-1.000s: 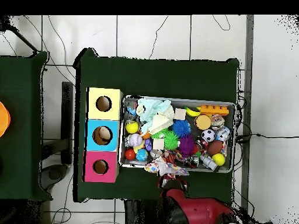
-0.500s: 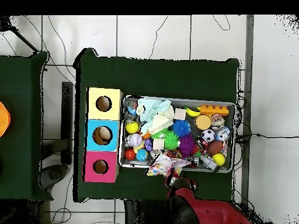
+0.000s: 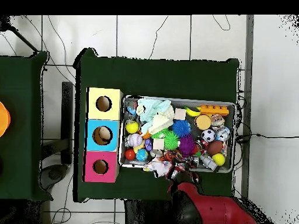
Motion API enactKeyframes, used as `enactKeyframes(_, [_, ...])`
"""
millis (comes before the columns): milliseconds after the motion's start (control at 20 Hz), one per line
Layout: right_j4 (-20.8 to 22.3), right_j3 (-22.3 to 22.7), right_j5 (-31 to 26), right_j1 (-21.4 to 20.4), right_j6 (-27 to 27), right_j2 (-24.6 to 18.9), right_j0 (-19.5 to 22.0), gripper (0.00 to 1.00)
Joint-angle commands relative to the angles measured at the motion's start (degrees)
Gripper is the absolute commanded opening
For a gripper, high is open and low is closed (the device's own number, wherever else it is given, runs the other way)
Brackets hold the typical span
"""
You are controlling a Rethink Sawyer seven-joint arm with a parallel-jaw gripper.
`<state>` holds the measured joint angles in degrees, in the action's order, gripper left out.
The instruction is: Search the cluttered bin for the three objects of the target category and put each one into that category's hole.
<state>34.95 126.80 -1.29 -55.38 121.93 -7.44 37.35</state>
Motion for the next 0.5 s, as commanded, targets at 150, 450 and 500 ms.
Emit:
enactKeyframes(150, [-1.43, -0.06, -4.06, -1.12, 1.09, -8.10, 2.09, 1.00])
enactKeyframes(450, [-0.84, 0.37, -2.84, -1.41, 1.73, -9.19, 2.71, 1.00])
enactKeyframes(500, [-0.85, 0.16, -2.83, -1.26, 1.85, -9.12, 2.53, 1.00])
